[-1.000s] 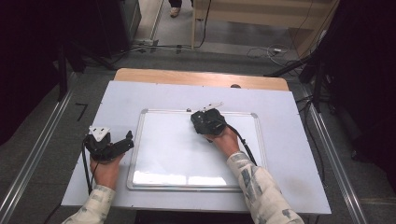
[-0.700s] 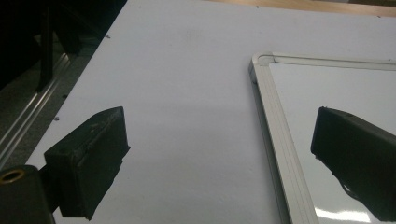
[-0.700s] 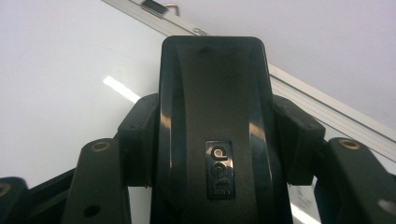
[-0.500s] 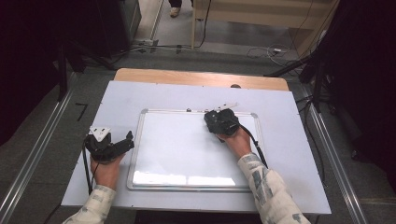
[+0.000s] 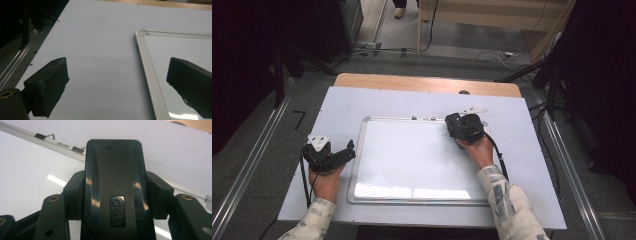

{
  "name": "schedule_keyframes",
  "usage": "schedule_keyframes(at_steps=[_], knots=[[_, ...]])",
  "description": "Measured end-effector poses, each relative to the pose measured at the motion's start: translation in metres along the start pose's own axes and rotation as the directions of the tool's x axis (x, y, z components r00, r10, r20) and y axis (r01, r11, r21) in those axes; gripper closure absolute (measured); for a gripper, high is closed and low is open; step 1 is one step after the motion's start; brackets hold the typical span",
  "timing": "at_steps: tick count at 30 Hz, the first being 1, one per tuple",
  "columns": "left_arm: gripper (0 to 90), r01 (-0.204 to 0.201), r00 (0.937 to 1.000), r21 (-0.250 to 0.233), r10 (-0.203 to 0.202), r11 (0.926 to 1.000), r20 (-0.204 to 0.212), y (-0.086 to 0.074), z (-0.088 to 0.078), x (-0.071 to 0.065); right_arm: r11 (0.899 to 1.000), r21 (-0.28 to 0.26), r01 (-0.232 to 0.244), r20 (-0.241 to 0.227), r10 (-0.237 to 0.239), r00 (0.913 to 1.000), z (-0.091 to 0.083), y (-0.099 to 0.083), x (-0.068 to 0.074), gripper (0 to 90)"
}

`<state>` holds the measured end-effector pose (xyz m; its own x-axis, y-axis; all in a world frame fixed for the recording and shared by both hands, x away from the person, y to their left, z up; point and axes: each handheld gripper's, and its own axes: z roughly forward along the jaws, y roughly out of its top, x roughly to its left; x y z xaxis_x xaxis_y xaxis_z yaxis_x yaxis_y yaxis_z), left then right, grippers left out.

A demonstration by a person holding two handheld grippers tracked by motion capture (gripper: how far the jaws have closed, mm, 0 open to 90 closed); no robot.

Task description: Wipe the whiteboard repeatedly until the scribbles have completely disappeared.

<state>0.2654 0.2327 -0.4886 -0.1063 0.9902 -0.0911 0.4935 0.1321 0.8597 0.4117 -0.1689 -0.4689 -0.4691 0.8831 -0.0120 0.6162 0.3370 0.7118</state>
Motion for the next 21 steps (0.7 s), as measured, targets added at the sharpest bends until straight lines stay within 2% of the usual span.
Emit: schedule_keyframes(at_steps=[3, 8, 12, 14, 18, 21], knots=[[4.3, 0.003, 1.0, 0.002, -0.003, 1.0, -0.001, 0.0, 0.0, 0.0, 1.0, 0.024, 0.011, 0.02, -0.012, 0.9997, 0.0, -0.002, -0.002, 39.0], [4.3, 0.004, 1.0, 0.0, -0.004, 1.0, 0.001, 0.0, -0.001, 0.002, 0.997, 0.071, -0.001, 0.038, -0.001, 0.9993, 0.002, -0.012, -0.007, 39.1], [4.3, 0.0, 1.0, 0.0, 0.0, 1.0, 0.002, 0.0, -0.001, 0.0, 0.993, 0.114, 0.02, 0.046, -0.025, 0.9986, 0.005, -0.018, -0.001, 39.1], [4.2, -0.001, 1.0, -0.002, 0.001, 1.0, 0.002, 0.0, -0.001, 0.0, 0.994, 0.111, 0.011, 0.042, -0.015, 0.999, 0.005, -0.018, -0.001, 39.2], [4.2, 0.003, 1.0, 0.0, -0.003, 1.0, 0.002, 0.0, 0.0, 0.0, 0.992, 0.118, 0.04, 0.013, -0.041, 0.9991, 0.004, -0.019, 0.006, 39.2], [4.3, 0.0, 1.0, -0.003, 0.0, 1.0, 0.001, 0.0, -0.001, 0.0, 0.992, 0.12, 0.041, 0.021, -0.044, 0.9988, 0.002, -0.02, 0.006, 39.2]])
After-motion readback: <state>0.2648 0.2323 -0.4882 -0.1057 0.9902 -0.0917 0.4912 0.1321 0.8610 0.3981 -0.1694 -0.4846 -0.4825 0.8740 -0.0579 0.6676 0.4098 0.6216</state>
